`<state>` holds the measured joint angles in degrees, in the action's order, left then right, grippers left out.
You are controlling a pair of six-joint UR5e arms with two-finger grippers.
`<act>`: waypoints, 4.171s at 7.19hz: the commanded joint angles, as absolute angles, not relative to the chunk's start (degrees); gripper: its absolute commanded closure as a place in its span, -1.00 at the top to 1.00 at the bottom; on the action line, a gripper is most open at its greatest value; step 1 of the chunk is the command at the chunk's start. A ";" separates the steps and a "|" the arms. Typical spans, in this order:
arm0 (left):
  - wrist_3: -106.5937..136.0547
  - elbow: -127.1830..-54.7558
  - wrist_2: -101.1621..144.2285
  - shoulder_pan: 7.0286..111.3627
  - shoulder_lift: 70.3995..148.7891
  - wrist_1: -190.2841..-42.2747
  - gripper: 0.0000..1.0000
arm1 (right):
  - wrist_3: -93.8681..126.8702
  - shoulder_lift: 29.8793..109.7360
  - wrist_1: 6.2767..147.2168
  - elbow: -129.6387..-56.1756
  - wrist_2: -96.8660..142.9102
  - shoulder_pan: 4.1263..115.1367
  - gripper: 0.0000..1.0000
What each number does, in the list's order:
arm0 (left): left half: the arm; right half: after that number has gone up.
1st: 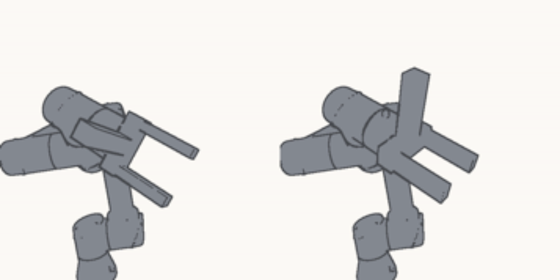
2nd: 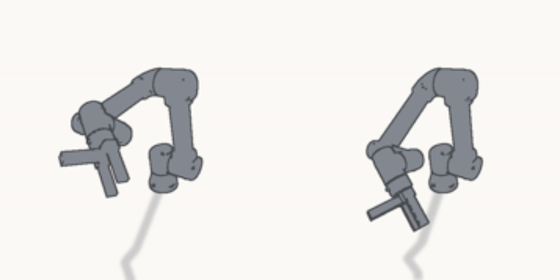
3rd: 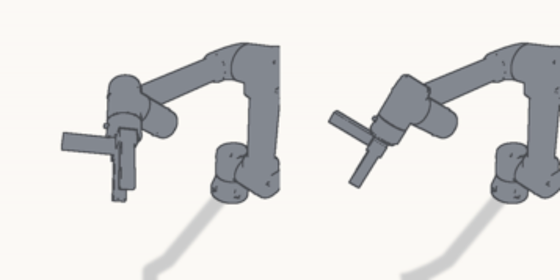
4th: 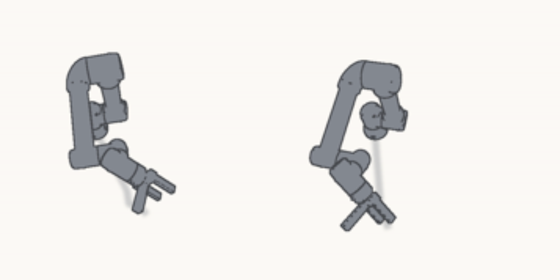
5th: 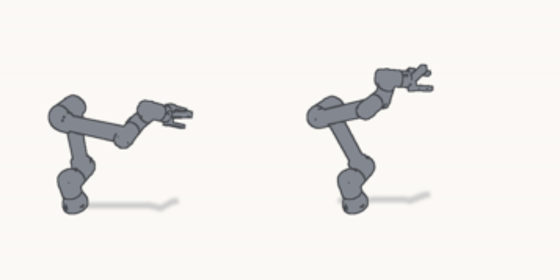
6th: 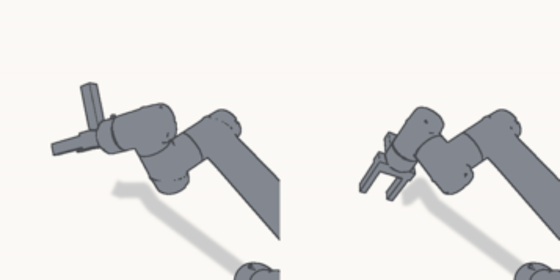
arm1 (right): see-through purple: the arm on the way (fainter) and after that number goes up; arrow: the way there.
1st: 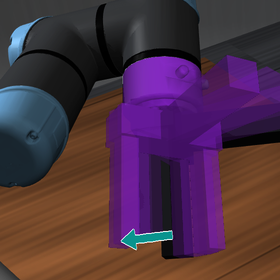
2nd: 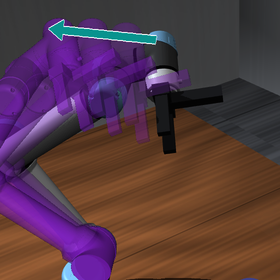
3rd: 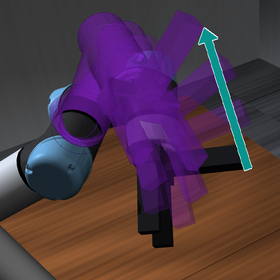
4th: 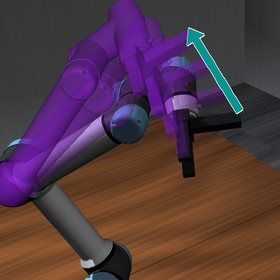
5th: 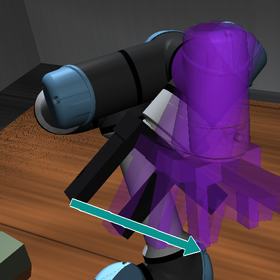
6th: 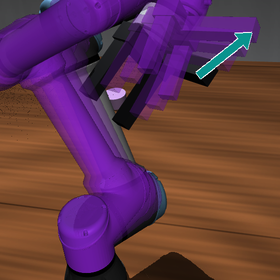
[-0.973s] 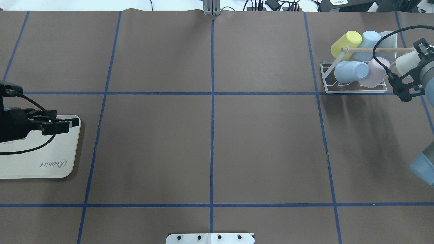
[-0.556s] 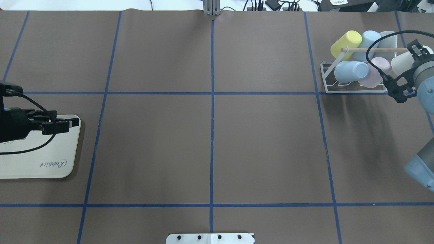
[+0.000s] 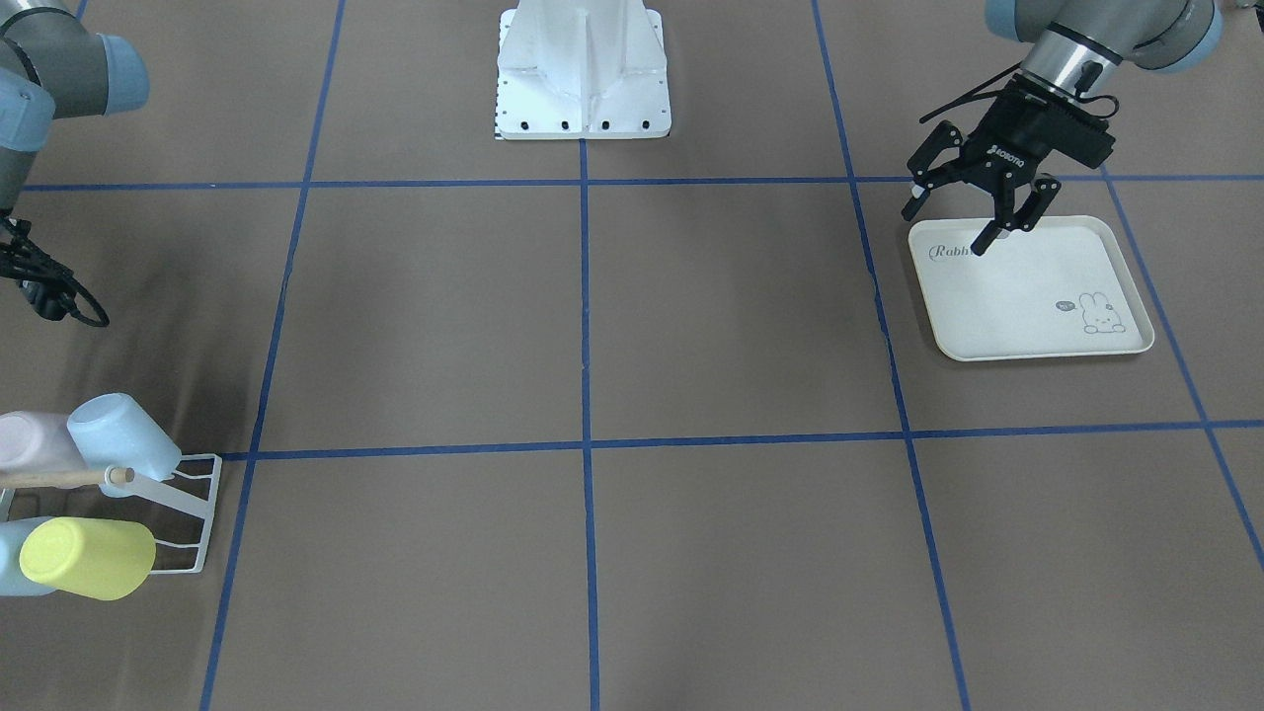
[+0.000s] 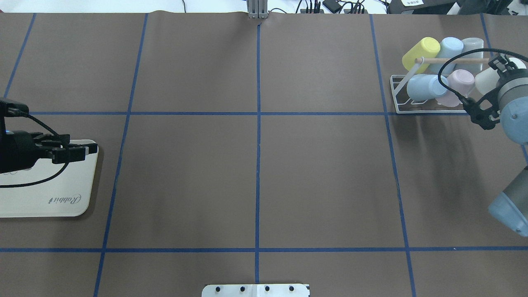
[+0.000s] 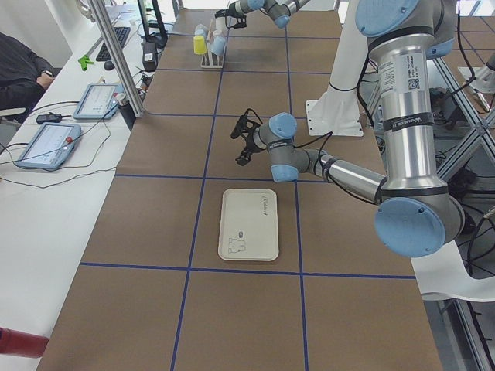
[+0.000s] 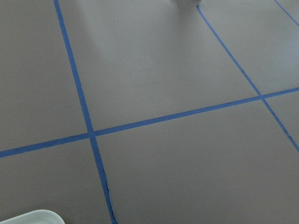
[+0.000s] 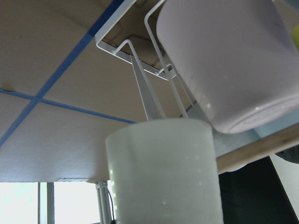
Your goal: Transfer IKEA cup to right arm and place on rack
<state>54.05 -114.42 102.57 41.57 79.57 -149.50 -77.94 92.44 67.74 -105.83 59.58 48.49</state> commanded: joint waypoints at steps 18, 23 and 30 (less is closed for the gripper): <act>55.20 -113.38 102.48 41.48 80.95 -149.50 1.00 | -77.79 85.53 67.50 -101.95 64.10 51.47 0.99; 54.67 -111.98 102.48 41.48 80.86 -149.41 1.00 | -26.89 84.64 75.40 -101.95 84.90 63.07 0.99; 54.14 -114.16 109.19 48.21 80.42 -136.01 1.00 | -20.48 84.20 93.21 -102.66 105.09 84.68 0.99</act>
